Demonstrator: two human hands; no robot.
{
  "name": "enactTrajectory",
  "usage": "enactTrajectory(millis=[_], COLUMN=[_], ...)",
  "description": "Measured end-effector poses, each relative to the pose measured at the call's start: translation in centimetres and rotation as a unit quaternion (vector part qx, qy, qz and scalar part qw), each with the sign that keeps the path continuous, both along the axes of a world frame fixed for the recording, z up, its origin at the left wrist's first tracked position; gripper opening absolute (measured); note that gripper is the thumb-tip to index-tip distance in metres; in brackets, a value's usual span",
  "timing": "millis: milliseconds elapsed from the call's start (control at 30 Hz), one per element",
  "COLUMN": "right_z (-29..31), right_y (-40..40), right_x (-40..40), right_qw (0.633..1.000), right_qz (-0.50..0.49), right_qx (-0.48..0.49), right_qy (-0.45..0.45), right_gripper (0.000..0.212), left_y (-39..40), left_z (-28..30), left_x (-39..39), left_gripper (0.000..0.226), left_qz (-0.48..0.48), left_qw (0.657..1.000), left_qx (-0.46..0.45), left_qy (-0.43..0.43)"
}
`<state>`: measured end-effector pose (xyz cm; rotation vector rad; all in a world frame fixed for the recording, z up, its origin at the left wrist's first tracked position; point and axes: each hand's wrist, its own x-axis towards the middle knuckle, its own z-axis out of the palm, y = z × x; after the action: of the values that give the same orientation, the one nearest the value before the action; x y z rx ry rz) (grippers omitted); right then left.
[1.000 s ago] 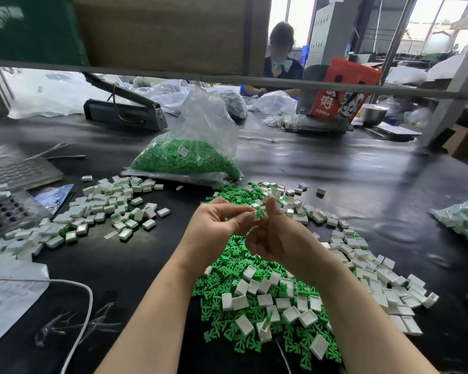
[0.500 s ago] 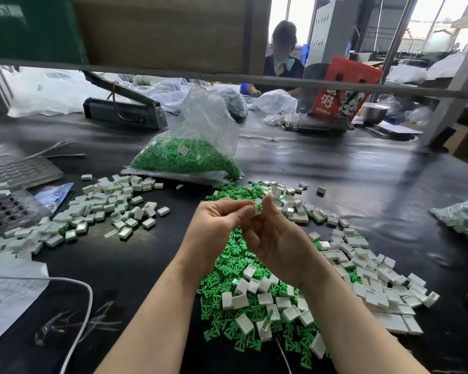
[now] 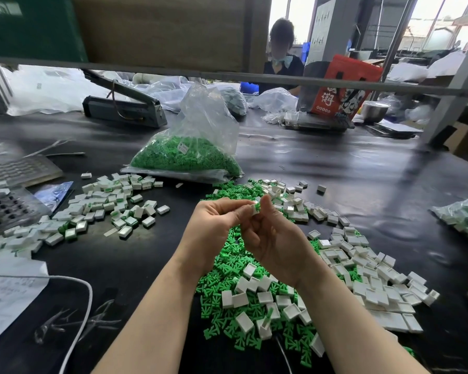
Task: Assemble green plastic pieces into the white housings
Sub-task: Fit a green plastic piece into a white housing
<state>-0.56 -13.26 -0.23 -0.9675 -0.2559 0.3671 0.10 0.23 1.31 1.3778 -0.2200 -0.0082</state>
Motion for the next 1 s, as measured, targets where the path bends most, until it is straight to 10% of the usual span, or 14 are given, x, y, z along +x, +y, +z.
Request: enactTrajectory(millis=[600, 1000], right_z=[-0.2, 0.0], right_y=[-0.3, -1.8], right_x=[0.2, 0.8], right_qw=[0.997, 0.831], right_qz=[0.001, -0.181], right_qx=[-0.059, -0.454], right_qy=[-0.042, -0.265], right_gripper=[0.043, 0.030], left_y=[0.2, 0.4], left_z=[-0.1, -0.8], left_x=[0.1, 0.2], left_gripper=[0.010, 0.014], left_qz=[0.006, 0.025], left_qw=[1.000, 0.972], left_qx=[0.009, 0.230], left_qy=[0.001, -0.045])
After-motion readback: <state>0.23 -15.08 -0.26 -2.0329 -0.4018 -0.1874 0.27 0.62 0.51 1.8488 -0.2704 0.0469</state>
